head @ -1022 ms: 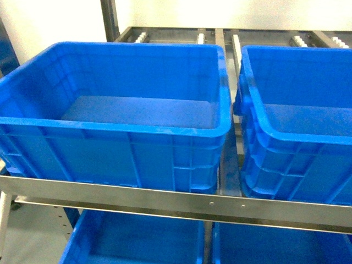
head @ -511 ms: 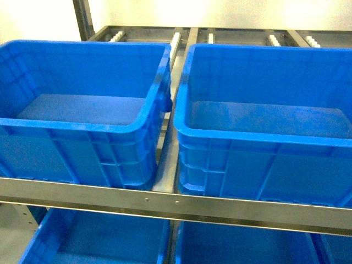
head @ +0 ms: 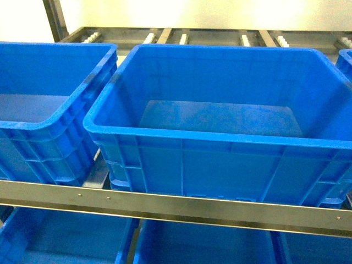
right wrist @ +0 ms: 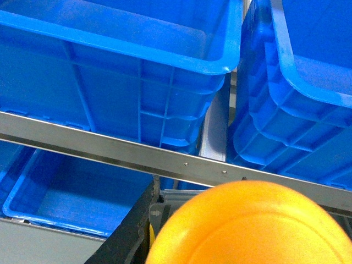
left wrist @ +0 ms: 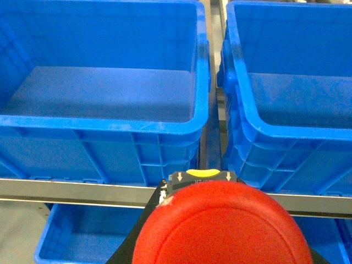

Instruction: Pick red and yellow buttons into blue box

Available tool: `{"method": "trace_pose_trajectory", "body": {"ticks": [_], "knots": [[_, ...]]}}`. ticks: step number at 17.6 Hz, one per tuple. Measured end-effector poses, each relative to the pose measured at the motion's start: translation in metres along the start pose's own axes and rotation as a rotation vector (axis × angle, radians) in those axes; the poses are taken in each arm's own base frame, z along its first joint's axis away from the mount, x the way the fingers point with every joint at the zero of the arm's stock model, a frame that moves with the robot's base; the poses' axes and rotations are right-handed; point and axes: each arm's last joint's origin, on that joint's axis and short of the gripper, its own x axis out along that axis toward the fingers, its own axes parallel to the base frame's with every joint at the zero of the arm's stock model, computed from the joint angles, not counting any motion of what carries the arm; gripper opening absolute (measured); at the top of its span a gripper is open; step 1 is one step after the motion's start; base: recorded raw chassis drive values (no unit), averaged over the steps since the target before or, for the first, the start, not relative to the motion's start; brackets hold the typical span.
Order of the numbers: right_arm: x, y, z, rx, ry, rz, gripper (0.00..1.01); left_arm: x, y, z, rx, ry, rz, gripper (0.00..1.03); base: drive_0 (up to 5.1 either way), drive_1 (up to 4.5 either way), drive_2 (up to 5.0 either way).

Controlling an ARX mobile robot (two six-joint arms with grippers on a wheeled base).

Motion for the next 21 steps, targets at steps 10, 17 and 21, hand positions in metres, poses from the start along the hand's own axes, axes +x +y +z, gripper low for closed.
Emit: {"method": "trace_pose_trajectory", "body": {"ticks": [10,17,21], "knots": [[0.0,0.0,0.0,0.0,-0.001,0.003,0.35,0.0,0.0,0.0,-0.001,-0.001,0.007,0.25,0.0,2.52,-2.5],[-0.001,-0.005,-0.001,0.005,-0.01,-0.036,0.35,0.0,0.0,0.0,0.0,0.003,0.007,0.25,0.0,0.0,0.0],[-0.005,-0.015,0.014,0.005,-0.047,-0.102,0.35,0.0,0.0,0.0,0.0,0.003,0.007,0.25,0.0,0.0,0.0]]}}
